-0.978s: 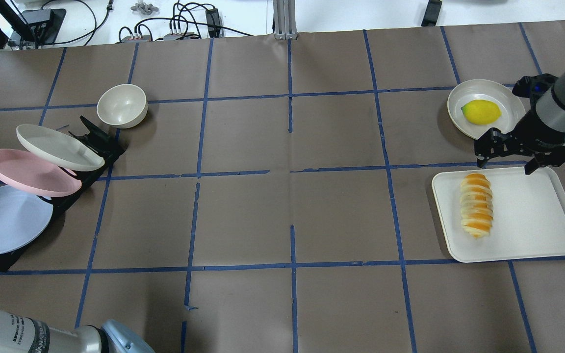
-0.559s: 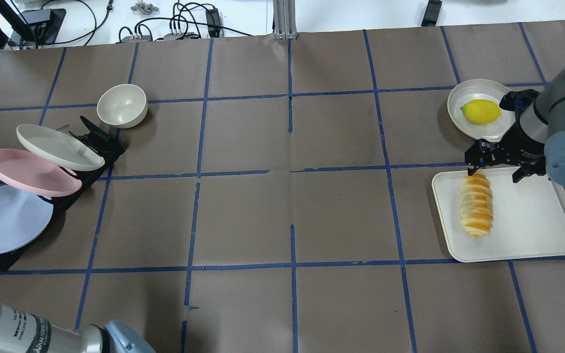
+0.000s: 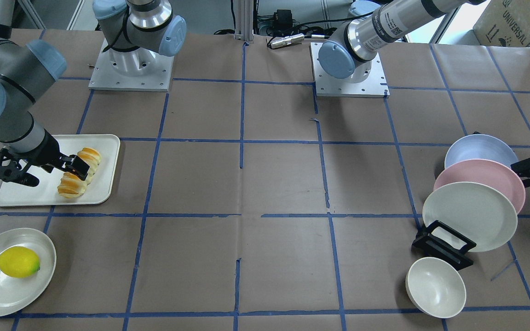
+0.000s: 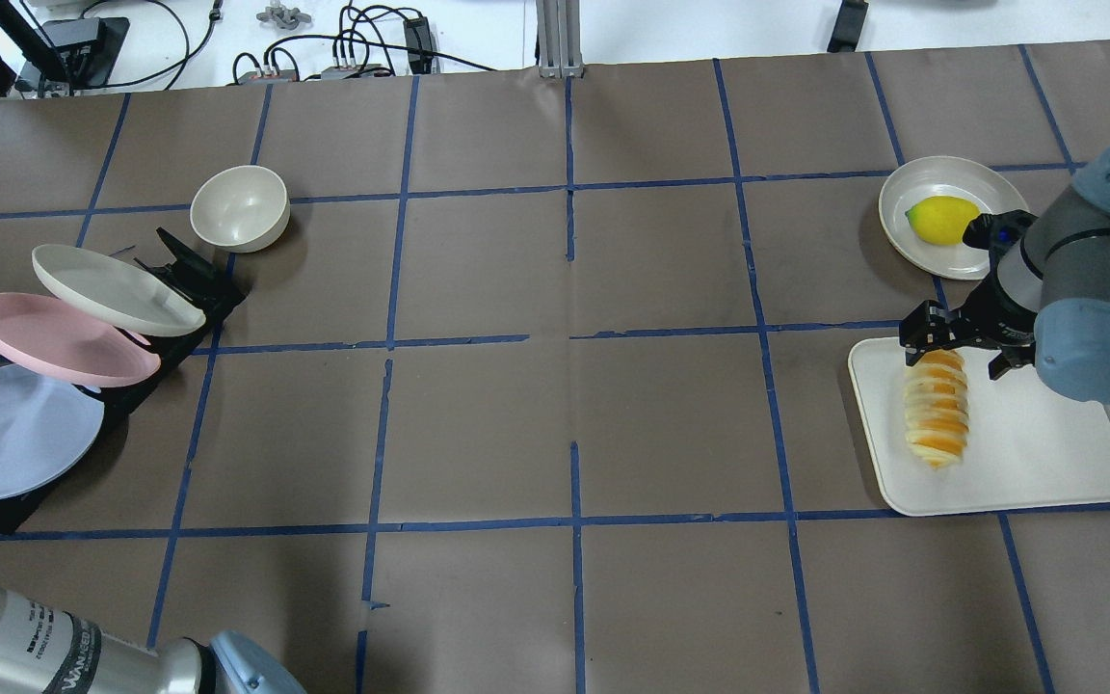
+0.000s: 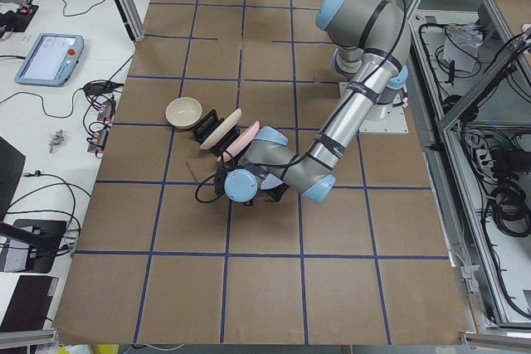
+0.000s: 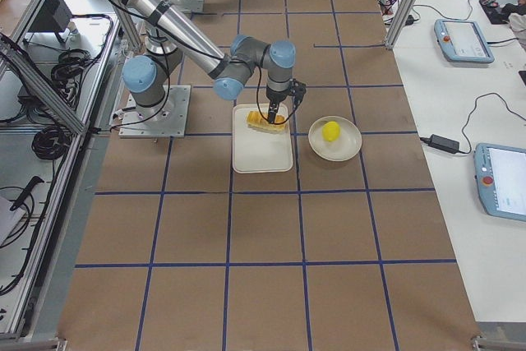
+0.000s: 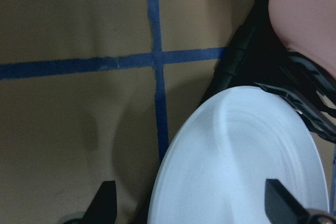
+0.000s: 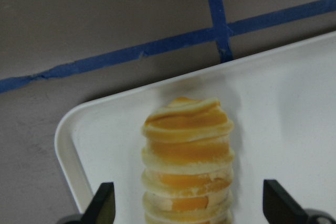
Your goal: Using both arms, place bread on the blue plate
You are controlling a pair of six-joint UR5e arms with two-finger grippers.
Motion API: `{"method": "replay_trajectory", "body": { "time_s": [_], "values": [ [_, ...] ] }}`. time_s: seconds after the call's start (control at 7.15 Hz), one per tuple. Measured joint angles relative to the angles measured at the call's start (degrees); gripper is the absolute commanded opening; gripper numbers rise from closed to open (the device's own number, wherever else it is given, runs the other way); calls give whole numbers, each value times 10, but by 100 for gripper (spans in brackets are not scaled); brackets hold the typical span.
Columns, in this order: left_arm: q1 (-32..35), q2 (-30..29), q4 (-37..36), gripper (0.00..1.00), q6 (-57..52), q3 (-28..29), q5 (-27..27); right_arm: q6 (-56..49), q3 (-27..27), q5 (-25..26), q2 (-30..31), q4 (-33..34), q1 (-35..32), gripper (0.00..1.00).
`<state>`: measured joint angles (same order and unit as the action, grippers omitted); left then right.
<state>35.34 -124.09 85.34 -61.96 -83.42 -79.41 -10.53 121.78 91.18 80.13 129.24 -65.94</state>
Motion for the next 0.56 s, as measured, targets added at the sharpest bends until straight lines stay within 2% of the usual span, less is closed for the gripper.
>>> {"method": "replay_trajectory", "body": {
  "time_s": [0.14, 0.56],
  "values": [
    [0, -2, -1, 2, -1, 2, -1, 0, 18, 12, -4, 27, 2, 99],
    [-1, 0, -1, 0, -1, 6, -4, 3, 55, 20, -6, 71, 4, 97]
  ]
}}
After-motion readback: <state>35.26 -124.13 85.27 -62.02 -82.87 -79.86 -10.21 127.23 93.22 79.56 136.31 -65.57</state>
